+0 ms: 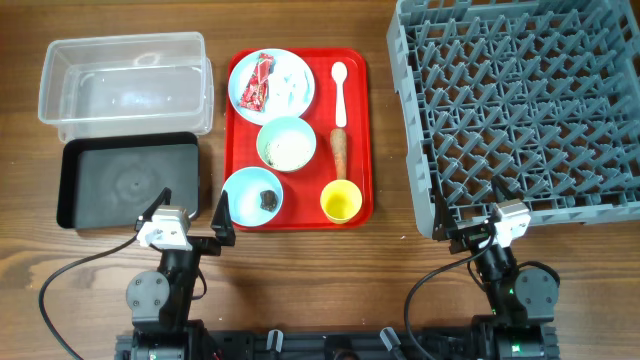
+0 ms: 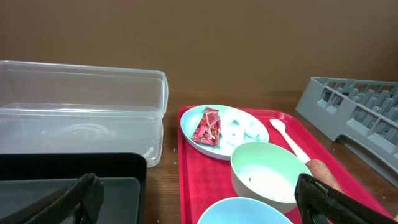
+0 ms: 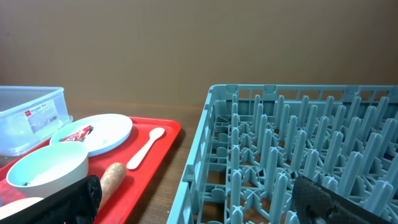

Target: Sort waste into correct bins and load items into the dishwasher rack

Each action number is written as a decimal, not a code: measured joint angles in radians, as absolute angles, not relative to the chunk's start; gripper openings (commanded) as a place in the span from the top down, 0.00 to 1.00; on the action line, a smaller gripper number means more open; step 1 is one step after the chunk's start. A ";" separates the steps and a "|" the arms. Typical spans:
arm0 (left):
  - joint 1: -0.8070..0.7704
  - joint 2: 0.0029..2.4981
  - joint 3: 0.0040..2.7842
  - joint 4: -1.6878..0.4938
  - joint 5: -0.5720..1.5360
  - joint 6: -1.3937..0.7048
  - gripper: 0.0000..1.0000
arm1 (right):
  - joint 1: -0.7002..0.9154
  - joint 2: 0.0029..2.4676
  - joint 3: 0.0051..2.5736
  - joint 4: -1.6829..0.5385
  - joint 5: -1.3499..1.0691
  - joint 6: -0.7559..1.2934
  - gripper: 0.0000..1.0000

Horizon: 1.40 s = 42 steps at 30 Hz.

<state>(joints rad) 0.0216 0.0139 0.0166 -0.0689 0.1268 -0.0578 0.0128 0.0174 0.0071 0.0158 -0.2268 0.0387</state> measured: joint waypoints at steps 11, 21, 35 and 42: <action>0.022 0.014 0.017 -0.069 0.127 -0.058 0.00 | 0.013 0.017 0.007 0.016 -0.227 0.039 0.00; 0.021 0.014 0.017 -0.069 0.127 -0.058 0.00 | 0.013 0.017 0.007 0.016 -0.227 0.039 0.00; 0.021 0.014 0.015 -0.031 0.127 -0.058 0.00 | 0.013 0.017 0.007 0.025 -0.201 0.039 0.00; 0.022 0.014 0.014 0.049 0.137 -0.058 0.00 | 0.013 0.017 0.007 0.082 -0.205 0.041 0.00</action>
